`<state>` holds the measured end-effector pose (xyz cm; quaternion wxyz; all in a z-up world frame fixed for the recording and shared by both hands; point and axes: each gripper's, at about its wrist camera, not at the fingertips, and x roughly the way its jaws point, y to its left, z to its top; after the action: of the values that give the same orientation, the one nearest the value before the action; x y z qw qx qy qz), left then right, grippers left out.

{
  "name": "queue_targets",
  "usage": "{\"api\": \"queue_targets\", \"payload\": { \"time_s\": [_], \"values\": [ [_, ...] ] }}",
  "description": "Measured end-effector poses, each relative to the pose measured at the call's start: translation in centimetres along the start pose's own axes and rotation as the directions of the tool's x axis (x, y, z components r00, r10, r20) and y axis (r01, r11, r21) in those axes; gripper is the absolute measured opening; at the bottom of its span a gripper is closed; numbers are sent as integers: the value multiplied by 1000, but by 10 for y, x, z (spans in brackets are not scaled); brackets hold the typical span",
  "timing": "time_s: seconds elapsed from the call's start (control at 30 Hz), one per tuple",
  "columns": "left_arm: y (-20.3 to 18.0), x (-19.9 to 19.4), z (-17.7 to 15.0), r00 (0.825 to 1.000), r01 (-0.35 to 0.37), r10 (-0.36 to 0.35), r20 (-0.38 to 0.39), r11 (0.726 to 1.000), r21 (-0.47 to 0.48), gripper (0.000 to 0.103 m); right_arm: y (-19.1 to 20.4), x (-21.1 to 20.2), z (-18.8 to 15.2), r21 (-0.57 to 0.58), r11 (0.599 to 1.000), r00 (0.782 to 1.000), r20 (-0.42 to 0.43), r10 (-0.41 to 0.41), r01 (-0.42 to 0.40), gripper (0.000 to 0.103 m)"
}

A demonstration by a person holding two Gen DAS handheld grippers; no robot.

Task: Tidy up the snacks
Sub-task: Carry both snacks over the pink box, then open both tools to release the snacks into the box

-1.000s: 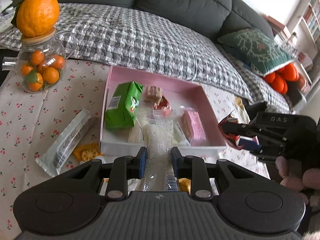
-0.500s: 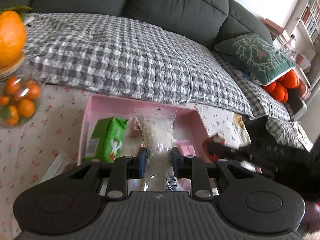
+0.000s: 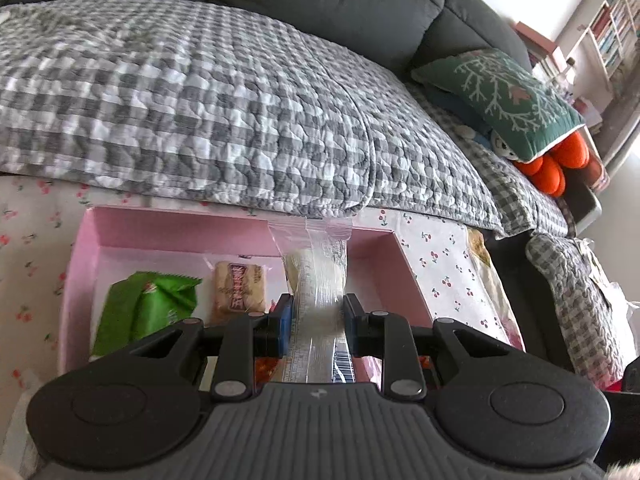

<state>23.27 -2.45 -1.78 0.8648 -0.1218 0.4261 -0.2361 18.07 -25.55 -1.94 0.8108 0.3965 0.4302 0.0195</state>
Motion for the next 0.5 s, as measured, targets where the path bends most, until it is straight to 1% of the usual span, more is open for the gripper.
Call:
{"api": "queue_targets", "payload": {
  "time_s": [0.17, 0.23, 0.33, 0.37, 0.43, 0.5],
  "values": [
    [-3, 9, 0, 1000, 2, -2, -6, 1000, 26, 25, -1, 1, 2, -15, 1000, 1000, 5, -18, 18, 36],
    [-4, 11, 0, 1000, -4, 4, -1, 1000, 31, 27, -2, 0, 3, -17, 1000, 1000, 11, -19, 19, 37],
    [-5, 9, 0, 1000, -10, 10, 12, 999, 32, 34, -2, -1, 3, -13, 1000, 1000, 6, -8, 8, 37],
    [-5, 8, 1, 1000, -13, 13, 15, 999, 30, 38, -1, -1, 3, -14, 1000, 1000, 4, -4, 4, 38],
    [-5, 7, 2, 1000, -19, 18, 21, 999, 30, 44, 0, -3, 2, -18, 1000, 1000, 5, -1, 2, 46],
    [-5, 5, 2, 999, -28, 27, 28, 999, 38, 51, 1, -4, 2, -22, 1000, 1000, 7, 2, -2, 48]
  ]
}}
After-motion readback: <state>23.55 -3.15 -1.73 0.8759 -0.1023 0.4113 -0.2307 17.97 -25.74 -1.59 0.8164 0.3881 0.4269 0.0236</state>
